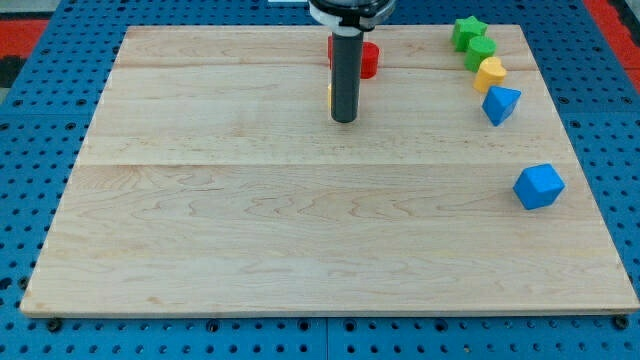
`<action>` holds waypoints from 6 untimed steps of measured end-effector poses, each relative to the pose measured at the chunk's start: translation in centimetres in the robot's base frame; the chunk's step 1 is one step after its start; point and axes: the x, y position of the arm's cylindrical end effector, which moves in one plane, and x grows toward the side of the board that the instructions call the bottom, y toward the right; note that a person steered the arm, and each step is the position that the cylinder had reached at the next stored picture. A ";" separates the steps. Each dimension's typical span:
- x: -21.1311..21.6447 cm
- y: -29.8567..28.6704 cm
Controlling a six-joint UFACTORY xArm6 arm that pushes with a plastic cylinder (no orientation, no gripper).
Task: Move your arm towards blue triangle
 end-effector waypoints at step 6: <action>2.5 4.1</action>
